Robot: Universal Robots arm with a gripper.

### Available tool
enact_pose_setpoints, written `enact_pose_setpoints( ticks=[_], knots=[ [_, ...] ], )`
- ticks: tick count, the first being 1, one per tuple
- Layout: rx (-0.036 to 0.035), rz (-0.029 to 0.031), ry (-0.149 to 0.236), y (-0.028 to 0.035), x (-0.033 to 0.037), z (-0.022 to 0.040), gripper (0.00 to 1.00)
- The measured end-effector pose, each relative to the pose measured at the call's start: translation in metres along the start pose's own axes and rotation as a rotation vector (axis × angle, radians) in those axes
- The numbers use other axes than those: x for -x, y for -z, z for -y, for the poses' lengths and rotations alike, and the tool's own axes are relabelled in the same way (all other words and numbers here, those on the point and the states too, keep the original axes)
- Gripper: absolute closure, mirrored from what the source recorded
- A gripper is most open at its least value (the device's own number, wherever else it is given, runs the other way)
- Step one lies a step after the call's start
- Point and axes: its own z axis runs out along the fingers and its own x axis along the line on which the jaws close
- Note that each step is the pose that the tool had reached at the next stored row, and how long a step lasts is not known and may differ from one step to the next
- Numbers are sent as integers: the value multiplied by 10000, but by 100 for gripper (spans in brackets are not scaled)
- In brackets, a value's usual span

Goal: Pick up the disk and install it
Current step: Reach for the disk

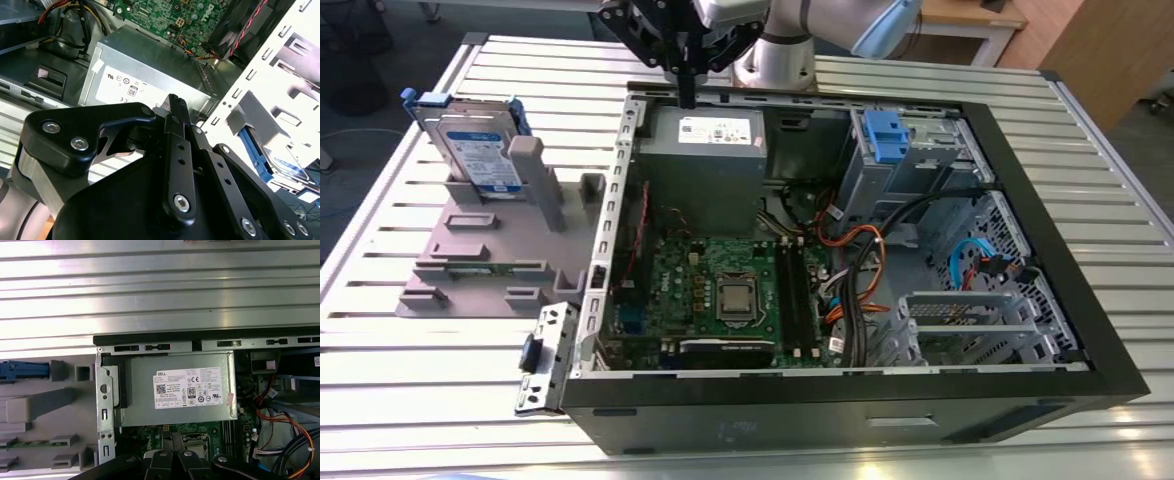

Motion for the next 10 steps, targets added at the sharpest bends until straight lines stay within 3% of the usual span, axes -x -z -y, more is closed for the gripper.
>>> enact_pose_setpoints(
  ticks=[3, 7, 8, 9, 10],
  knots=[
    [0, 1, 0, -8, -68, 6, 89],
    [0, 1, 0, -9, -75, 6, 89],
    [-1, 0, 0, -36, -237, 20, 89],
    [0, 0, 0, -59, -355, 30, 89],
    [0, 0, 0, -59, -356, 30, 89]
  ],
)
